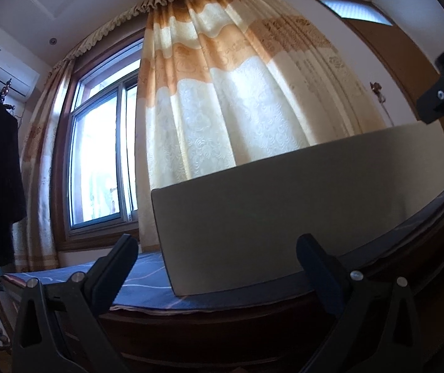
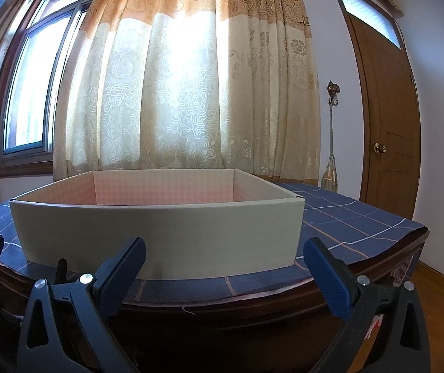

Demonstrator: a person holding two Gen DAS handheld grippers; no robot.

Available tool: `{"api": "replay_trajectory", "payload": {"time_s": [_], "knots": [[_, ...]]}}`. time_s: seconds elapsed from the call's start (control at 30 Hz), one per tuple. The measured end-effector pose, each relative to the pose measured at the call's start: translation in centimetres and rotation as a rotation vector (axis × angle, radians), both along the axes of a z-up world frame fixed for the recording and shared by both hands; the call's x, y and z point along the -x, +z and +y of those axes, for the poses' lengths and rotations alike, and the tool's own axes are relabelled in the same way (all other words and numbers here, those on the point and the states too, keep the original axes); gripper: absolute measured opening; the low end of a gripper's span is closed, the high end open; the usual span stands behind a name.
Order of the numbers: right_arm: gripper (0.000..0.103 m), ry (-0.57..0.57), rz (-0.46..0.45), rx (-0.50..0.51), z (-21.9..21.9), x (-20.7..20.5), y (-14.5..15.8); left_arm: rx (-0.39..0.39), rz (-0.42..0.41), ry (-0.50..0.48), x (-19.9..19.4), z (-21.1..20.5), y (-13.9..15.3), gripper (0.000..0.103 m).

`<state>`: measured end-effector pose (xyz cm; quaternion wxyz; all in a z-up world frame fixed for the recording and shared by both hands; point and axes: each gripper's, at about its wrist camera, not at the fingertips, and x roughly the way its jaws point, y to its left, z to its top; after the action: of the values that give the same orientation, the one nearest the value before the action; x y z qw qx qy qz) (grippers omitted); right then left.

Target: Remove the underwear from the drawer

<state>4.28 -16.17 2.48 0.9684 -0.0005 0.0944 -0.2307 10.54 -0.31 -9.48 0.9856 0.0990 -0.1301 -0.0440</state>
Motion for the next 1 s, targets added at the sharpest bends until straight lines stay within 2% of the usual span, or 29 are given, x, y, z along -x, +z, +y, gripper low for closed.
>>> {"api": "replay_trajectory", "payload": {"time_s": [0.27, 0.47, 0.53, 0.67, 0.77, 0.87, 1.0], "knots": [[0.102, -0.012, 0.024, -0.021, -0.5, -0.5, -0.4, -0.002, -0.015, -0.022, 0.0, 0.2, -0.1, 0.103], [0.102, -0.017, 0.022, -0.026, -0.7, -0.2, -0.2, 0.060, 0.024, -0.009, -0.1, 0.5, -0.2, 0.103], [0.102, -0.016, 0.023, -0.027, -0.7, -0.1, -0.2, 0.055, 0.015, 0.016, 0.1, 0.4, -0.3, 0.103], [0.102, -0.020, 0.022, -0.034, -0.8, 0.2, 0.0, 0.062, 0.049, 0.036, 0.4, 0.8, -0.2, 0.103], [0.102, -0.026, 0.010, -0.045, -1.1, 0.7, 0.2, 0.026, 0.039, 0.059, 1.2, 0.4, -0.4, 0.103], [0.102, -0.026, 0.004, -0.054, -1.2, 1.2, 0.3, 0.004, 0.048, 0.061, 1.7, 0.3, -0.3, 0.103], [0.102, -0.022, 0.006, -0.059, -1.2, 1.8, 0.3, 0.015, 0.070, 0.057, 2.0, 0.6, -0.1, 0.103]]}}
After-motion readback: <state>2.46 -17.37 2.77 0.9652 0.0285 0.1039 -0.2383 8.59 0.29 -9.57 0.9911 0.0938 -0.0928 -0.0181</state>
